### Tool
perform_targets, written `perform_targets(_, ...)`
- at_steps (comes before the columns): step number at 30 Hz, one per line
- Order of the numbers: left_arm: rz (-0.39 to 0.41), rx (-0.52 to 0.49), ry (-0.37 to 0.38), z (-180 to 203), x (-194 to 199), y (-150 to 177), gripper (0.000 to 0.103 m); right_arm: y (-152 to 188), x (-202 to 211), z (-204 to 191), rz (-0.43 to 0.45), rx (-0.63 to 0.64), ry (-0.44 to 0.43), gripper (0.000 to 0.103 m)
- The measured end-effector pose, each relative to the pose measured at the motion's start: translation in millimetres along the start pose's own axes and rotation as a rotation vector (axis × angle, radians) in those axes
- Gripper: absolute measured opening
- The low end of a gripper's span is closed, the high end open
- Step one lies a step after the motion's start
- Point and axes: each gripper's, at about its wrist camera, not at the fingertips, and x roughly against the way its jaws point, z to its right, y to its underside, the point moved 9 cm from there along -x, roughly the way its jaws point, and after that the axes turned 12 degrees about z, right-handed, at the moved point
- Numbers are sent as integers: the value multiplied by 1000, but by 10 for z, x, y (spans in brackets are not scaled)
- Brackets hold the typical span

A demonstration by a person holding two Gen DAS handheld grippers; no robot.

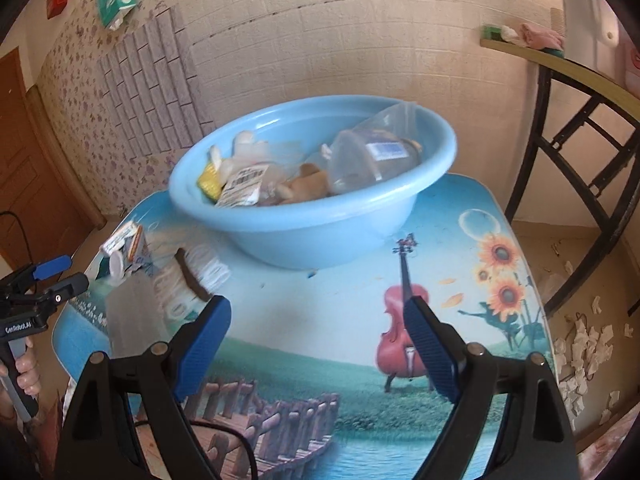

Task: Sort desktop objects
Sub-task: 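Withdraw both tools from the basin back over the table, then grasp the clear plastic box with left tool while right tool approaches the cable tie bundle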

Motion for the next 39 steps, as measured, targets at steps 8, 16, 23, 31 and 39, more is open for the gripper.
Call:
perform_targets(8,-44,81,24,-78,61,263,87,241,-235,-479,-103,142,-80,89)
perform_targets(16,-55,78,66,47,99,312,87,422,-291,-871,-164,238,-183,89)
perform_targets(23,-70,50,120,279,122,358,87,471,-245,-1339,-178,223,-338,89)
perform_targets(31,-96,57,132,330,50,435,88,508,-163,-1356,-158,257,-312,89)
perform_targets(39,-116,68,139,218,-78,498,71,371,-197,-1021,-129,137,-221,90)
